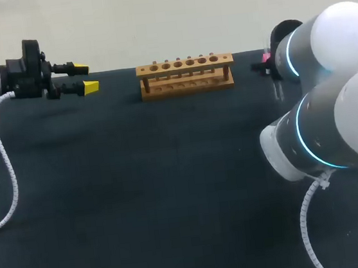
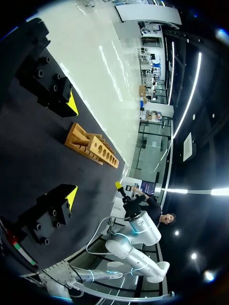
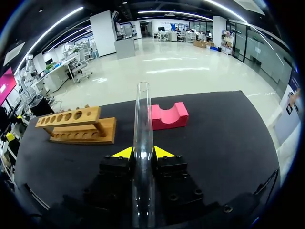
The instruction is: Grasp the test tube, adjust it, and insert it.
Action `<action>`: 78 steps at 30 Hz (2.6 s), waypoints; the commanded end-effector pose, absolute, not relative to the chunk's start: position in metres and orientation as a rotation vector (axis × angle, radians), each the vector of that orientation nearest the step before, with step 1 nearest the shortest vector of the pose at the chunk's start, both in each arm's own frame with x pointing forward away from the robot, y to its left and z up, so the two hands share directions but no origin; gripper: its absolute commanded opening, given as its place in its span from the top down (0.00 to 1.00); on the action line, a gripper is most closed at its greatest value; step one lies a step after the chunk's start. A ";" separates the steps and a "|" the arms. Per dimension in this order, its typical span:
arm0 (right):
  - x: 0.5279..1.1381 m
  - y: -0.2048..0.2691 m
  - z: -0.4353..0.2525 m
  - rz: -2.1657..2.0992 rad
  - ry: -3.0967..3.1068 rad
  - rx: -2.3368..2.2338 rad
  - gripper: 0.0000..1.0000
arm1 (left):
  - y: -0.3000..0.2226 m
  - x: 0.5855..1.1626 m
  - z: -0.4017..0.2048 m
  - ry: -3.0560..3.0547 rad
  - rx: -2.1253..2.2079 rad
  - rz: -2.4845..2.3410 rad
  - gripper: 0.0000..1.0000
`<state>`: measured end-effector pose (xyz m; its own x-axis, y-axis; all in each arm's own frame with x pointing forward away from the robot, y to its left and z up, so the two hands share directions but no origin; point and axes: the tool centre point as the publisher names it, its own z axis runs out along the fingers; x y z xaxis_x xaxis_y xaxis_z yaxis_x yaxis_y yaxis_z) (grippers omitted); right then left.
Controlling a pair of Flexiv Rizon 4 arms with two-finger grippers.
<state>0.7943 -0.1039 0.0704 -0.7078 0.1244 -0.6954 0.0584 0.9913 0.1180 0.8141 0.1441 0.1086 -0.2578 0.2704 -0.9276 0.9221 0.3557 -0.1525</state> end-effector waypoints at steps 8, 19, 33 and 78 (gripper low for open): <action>0.778 -0.095 0.085 0.112 2.348 0.131 1.00 | 0.145 0.814 0.107 1.734 1.061 -0.932 0.00; 0.778 -0.095 0.085 0.112 2.348 0.131 1.00 | 0.145 0.814 0.107 1.734 1.061 -0.932 0.00; 0.777 -0.071 0.090 0.097 2.337 0.121 1.00 | 0.145 0.814 0.107 1.734 1.061 -0.932 0.00; 0.817 0.046 0.073 0.172 2.321 0.138 1.00 | 0.145 0.814 0.107 1.734 1.061 -0.932 0.00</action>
